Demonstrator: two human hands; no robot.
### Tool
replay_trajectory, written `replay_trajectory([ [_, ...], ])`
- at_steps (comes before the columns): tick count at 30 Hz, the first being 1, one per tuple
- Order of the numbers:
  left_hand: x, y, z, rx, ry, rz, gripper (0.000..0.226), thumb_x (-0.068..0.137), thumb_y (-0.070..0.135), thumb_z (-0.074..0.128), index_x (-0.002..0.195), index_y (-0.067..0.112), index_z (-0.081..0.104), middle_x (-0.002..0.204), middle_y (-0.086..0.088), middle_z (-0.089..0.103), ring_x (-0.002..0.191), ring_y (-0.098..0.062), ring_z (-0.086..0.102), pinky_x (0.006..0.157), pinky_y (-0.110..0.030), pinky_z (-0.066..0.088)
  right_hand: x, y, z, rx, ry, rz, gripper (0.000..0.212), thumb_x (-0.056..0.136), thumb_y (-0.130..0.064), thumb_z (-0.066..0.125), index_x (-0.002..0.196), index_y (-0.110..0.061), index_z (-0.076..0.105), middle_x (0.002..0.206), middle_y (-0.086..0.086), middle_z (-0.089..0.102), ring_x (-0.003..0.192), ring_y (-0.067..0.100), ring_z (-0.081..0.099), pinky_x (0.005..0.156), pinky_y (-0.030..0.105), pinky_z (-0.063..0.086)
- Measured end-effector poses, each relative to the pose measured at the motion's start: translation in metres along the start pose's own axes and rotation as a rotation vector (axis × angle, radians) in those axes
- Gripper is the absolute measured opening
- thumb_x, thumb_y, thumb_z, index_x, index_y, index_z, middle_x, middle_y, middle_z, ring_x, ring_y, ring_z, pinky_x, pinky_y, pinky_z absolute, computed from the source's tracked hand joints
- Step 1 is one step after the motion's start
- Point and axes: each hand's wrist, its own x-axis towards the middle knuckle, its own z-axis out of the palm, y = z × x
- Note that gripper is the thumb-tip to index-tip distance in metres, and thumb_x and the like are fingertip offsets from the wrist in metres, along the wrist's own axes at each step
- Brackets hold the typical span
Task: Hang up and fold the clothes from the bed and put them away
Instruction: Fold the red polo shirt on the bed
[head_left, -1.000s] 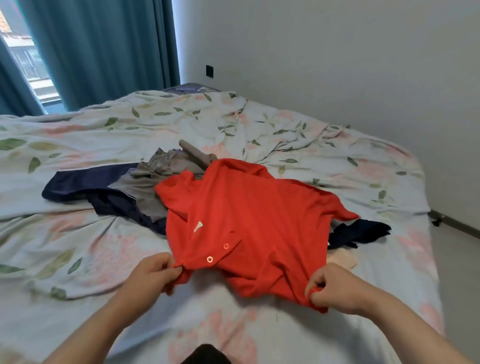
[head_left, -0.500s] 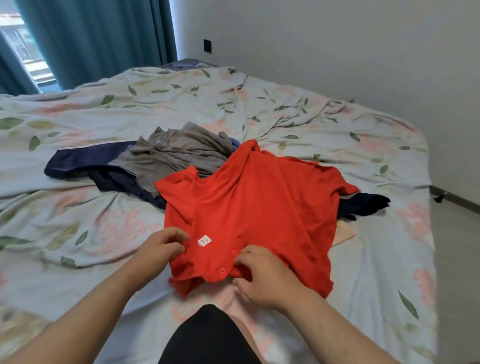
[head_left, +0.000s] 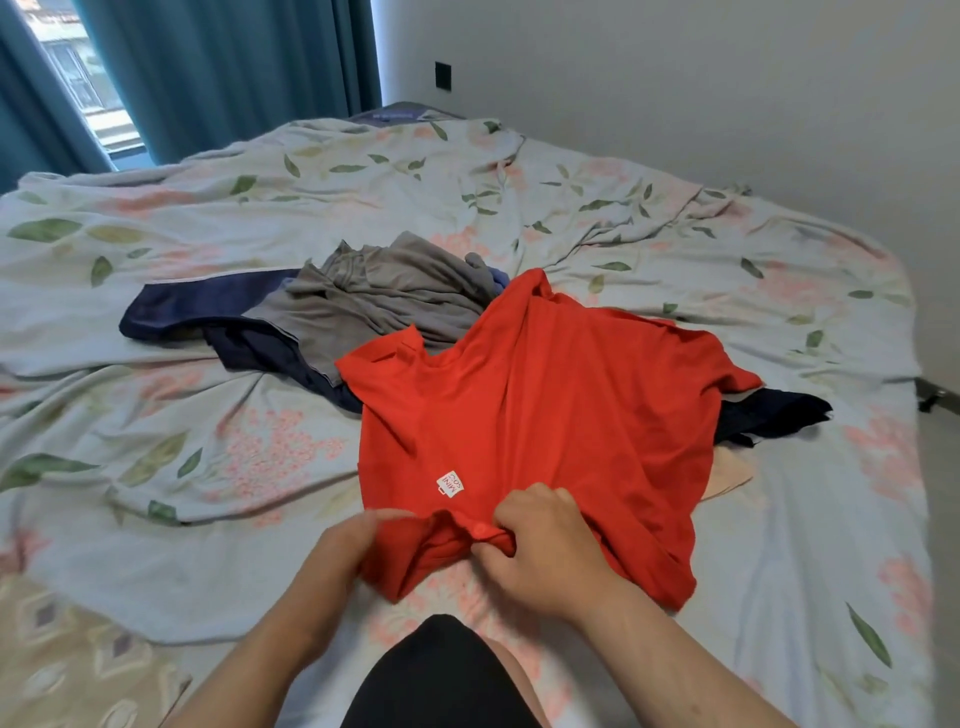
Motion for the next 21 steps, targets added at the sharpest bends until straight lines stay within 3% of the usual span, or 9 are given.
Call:
replay_trajectory([
  [2,-0.009,-0.007,-0.003,0.276,-0.049,0.034,0.023,0.075,0.043,0.071,0.092,0.028,0.076,0.091,-0.004,0.075,0.082,-0.011,0.069,0.073,-0.017,0.051,0.004,-0.003,-0.005,0.000,-0.114,0.007,0.043,0.084,-0.054,0.055,0.062,-0.025,0.032,0.067,-0.011,0.041,0.073,0.015,0.040,0.075,0.033,0.031],
  [4,-0.006,-0.012,-0.005,0.376,0.017,0.058,0.007,0.086,0.024,0.072,0.080,0.021,0.073,0.077,-0.003,0.072,0.068,-0.017,0.063,0.069,-0.027,0.048,0.005,-0.004,-0.009,0.066,-0.166,0.013,0.048,0.085,-0.058,0.057,0.062,-0.023,0.033,0.062,-0.009,0.040,0.069,0.013,0.040,0.077,0.033,0.034],
  [5,-0.003,-0.013,-0.008,0.364,0.063,0.056,0.018,0.092,0.016,0.067,0.074,0.015,0.070,0.071,-0.005,0.067,0.065,-0.019,0.057,0.068,-0.032,0.044,0.004,-0.004,-0.009,0.108,-0.178,0.020,0.050,0.086,-0.060,0.056,0.062,-0.021,0.035,0.060,-0.008,0.041,0.068,0.013,0.041,0.079,0.032,0.036],
  [8,-0.003,-0.003,-0.011,0.275,0.128,0.050,0.025,0.096,0.010,0.060,0.071,0.009,0.067,0.070,-0.015,0.060,0.065,-0.019,0.052,0.066,-0.033,0.041,-0.002,-0.007,-0.009,0.133,-0.194,0.025,0.045,0.089,-0.061,0.051,0.069,-0.021,0.044,0.063,-0.008,0.048,0.071,0.012,0.046,0.087,0.030,0.036],
  [11,-0.008,0.012,-0.009,0.291,0.053,0.070,0.012,0.086,0.021,0.072,0.074,0.021,0.073,0.072,-0.006,0.068,0.063,-0.012,0.062,0.061,-0.024,0.047,-0.007,-0.014,-0.009,0.209,-0.162,0.043,0.022,0.090,-0.049,0.057,0.083,-0.028,0.059,0.069,-0.014,0.056,0.078,0.008,0.052,0.092,0.027,0.034],
  [12,-0.011,0.017,-0.007,0.290,-0.003,0.044,0.005,0.075,0.028,0.078,0.077,0.025,0.075,0.077,-0.003,0.071,0.066,-0.011,0.066,0.061,-0.022,0.050,-0.006,-0.016,-0.012,0.294,-0.135,0.075,0.013,0.088,-0.041,0.061,0.083,-0.029,0.061,0.070,-0.013,0.058,0.078,0.007,0.054,0.091,0.027,0.037],
  [14,-0.014,0.020,-0.006,0.398,-0.089,0.038,0.021,0.058,0.032,0.081,0.079,0.029,0.076,0.086,0.006,0.073,0.077,-0.009,0.069,0.067,-0.019,0.051,-0.003,-0.017,-0.022,0.554,-0.082,0.190,0.011,0.086,-0.020,0.067,0.077,-0.025,0.062,0.073,-0.004,0.065,0.074,0.008,0.060,0.082,0.033,0.047],
  [17,-0.011,0.017,-0.003,0.613,-0.039,0.150,0.022,0.073,0.011,0.078,0.065,0.028,0.067,0.085,0.016,0.064,0.081,-0.006,0.062,0.074,-0.017,0.046,-0.001,-0.017,-0.042,0.803,-0.039,0.243,0.014,0.083,-0.004,0.068,0.077,-0.016,0.066,0.075,0.008,0.067,0.069,0.010,0.058,0.071,0.034,0.050],
  [21,-0.010,0.019,-0.001,0.370,-0.114,0.052,0.012,0.071,0.008,0.061,0.074,0.003,0.071,0.089,-0.009,0.067,0.083,-0.019,0.063,0.080,-0.033,0.049,-0.012,-0.017,-0.053,0.728,-0.039,0.173,0.024,0.078,0.000,0.068,0.077,-0.024,0.065,0.085,0.000,0.067,0.077,0.005,0.060,0.075,0.023,0.047],
])
